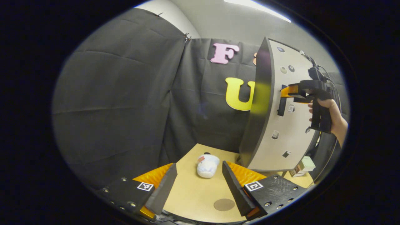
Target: Open the cabinet door with the right hand, grasp the bottle in the cabinet with the left hand and place it on the coaster, then close the cabinet door with the right hand.
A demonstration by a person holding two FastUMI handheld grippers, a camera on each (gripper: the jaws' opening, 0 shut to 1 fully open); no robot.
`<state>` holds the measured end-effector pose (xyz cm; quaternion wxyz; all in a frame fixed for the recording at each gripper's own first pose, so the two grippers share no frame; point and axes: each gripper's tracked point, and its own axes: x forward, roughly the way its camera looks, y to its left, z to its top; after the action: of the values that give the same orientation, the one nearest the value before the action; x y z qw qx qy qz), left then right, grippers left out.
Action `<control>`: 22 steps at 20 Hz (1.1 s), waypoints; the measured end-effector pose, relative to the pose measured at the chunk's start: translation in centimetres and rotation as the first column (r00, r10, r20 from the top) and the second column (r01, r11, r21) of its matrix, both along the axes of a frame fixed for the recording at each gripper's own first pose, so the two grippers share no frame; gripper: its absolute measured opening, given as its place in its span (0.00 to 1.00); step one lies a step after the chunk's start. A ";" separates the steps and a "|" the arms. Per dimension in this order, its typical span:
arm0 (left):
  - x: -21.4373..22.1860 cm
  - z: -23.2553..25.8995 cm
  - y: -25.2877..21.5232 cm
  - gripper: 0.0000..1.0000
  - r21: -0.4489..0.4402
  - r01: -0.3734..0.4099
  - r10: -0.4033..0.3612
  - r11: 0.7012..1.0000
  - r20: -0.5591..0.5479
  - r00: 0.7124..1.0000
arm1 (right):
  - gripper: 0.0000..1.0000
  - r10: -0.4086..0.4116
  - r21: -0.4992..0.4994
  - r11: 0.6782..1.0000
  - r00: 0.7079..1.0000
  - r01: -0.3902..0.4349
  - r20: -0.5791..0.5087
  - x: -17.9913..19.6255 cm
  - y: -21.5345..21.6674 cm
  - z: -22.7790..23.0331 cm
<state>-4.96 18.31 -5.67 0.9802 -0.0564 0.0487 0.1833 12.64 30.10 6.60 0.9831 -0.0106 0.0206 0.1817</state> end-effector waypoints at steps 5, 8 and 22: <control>-0.1 -0.4 0.9 0.89 0.004 -0.007 0.007 1.000 -0.013 1.000 | 0.93 -0.036 -0.017 0.999 0.998 0.035 -0.048 1.8 1.2 -1.8; -0.2 -1.0 0.8 0.88 -0.007 -0.008 0.008 1.000 -0.022 1.000 | 0.76 -0.041 -0.002 0.999 0.997 0.041 -0.064 2.0 2.0 -2.1; -3.1 -1.8 -0.6 0.88 -0.008 -0.001 0.001 1.000 -0.035 0.999 | 0.31 -0.148 -0.022 0.989 0.986 0.146 -0.075 2.1 1.7 -2.2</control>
<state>-8.04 17.68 -7.46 0.9789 -0.0570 0.0668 0.1845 14.78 31.80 4.42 0.9922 -0.0100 0.0605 0.1088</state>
